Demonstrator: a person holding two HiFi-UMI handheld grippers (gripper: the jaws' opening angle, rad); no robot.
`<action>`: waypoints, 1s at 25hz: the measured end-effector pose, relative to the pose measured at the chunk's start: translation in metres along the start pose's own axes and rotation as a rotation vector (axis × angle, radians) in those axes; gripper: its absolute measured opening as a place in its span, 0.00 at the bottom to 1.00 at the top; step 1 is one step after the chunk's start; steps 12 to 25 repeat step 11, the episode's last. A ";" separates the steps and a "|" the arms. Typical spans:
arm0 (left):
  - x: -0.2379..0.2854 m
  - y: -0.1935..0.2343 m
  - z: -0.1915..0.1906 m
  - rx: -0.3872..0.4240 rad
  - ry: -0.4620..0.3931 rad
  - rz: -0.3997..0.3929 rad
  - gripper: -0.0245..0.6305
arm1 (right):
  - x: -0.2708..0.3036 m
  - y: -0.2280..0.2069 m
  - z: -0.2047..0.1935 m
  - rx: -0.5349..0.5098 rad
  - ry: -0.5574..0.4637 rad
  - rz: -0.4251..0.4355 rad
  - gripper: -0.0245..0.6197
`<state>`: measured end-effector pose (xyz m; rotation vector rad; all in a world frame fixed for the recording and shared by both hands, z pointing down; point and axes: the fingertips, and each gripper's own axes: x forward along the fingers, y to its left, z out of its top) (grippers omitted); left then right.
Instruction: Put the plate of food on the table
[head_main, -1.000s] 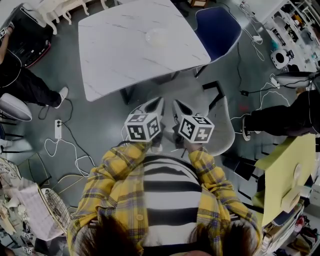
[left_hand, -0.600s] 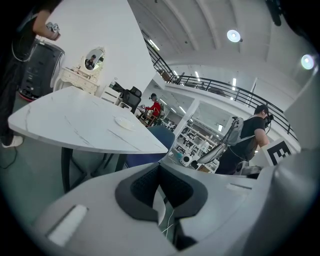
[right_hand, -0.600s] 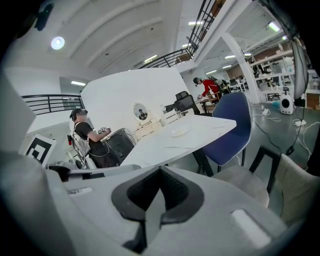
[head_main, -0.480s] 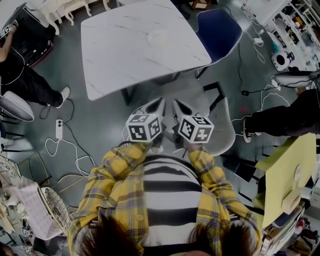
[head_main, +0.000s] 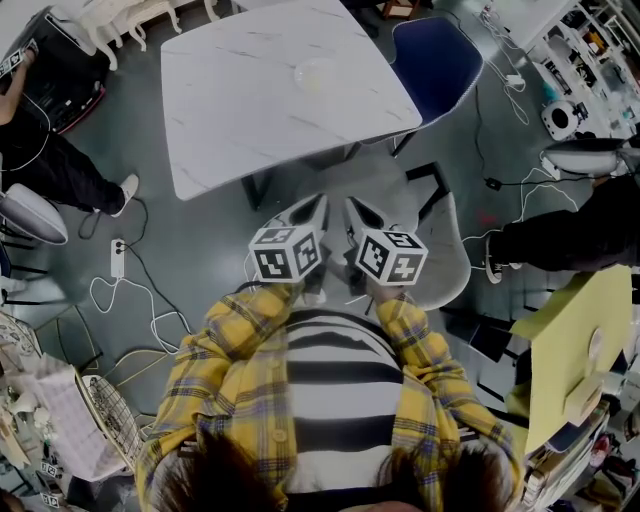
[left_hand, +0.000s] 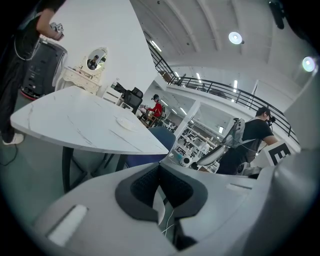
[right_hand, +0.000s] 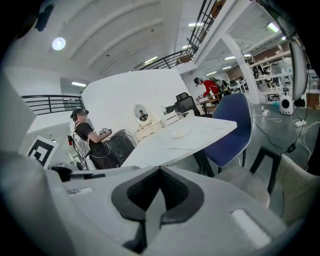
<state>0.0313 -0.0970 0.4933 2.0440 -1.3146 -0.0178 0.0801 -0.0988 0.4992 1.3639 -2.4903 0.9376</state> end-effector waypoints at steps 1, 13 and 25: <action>0.000 0.000 0.000 0.000 0.000 -0.001 0.03 | 0.000 0.000 0.000 -0.001 -0.001 -0.001 0.04; 0.001 -0.003 0.001 0.005 0.000 -0.014 0.03 | -0.001 0.000 0.003 0.006 -0.012 -0.007 0.04; 0.001 -0.003 0.001 0.005 0.000 -0.014 0.03 | -0.001 0.000 0.003 0.006 -0.012 -0.007 0.04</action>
